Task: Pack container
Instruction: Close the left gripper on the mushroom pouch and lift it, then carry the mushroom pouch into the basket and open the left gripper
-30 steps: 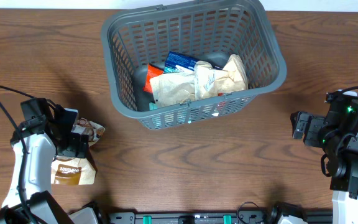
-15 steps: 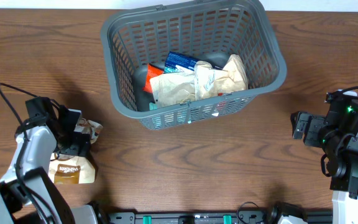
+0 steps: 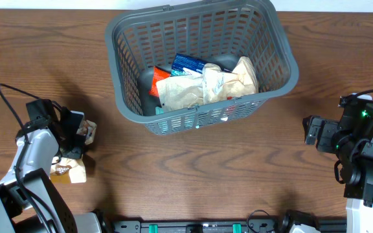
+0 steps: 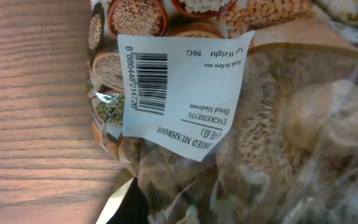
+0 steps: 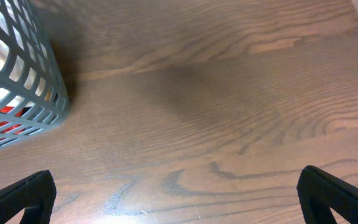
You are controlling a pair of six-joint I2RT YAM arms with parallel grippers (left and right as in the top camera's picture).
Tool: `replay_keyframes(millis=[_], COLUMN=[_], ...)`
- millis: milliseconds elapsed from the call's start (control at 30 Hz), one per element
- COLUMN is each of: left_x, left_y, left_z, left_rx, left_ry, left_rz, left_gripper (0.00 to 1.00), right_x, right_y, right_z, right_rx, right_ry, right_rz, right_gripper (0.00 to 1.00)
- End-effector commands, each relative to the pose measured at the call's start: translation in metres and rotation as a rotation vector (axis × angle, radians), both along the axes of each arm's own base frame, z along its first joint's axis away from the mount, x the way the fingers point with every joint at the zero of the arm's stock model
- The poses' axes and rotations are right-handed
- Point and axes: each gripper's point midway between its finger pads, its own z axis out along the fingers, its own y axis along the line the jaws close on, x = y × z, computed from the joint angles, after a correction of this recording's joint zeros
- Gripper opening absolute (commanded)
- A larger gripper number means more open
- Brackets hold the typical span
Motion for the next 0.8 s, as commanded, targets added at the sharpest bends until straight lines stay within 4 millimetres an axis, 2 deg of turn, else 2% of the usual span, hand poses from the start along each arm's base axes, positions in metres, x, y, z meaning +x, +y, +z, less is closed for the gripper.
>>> replay_keyframes(millis=[0,67,167,367,467,633,767], left_x=[-0.012,-0.009,0.001,0.02,0.029,0.043,0.053], left_y=[-0.007,-0.006,-0.002,0.006,0.01,0.015,0.0], left_z=[-0.015,-0.011,0.005,0.055,0.092,0.17,0.238], left_rx=[-0.038,-0.032,-0.013,0.04,0.081,0.171,0.163], left_ry=[0.052,0.04,-0.007,-0.149,-0.259,-0.484,-0.71], left_rz=[-0.001,-0.001,0.001,0.019,0.025,0.021,-0.037], left_gripper=[0.06,0.06,0.06,0.06,0.06,0.05,0.06], right_x=[0.0,0.0,0.0,0.0,0.0,0.0,0.0], right_y=[0.004,0.004,0.004,0.004,0.004,0.004,0.004], right_z=[-0.002,-0.002,-0.002,-0.002,-0.002,-0.002,-0.002], right_rx=[0.01,0.01,0.01,0.01,0.01,0.01,0.01], right_ry=[0.002,0.002,0.002,0.002,0.002,0.002,0.002], right_rz=[0.012,0.012,0.012,0.012,0.012,0.012,0.012], right_gripper=[0.99,0.99,0.99,0.99,0.99,0.99,0.99])
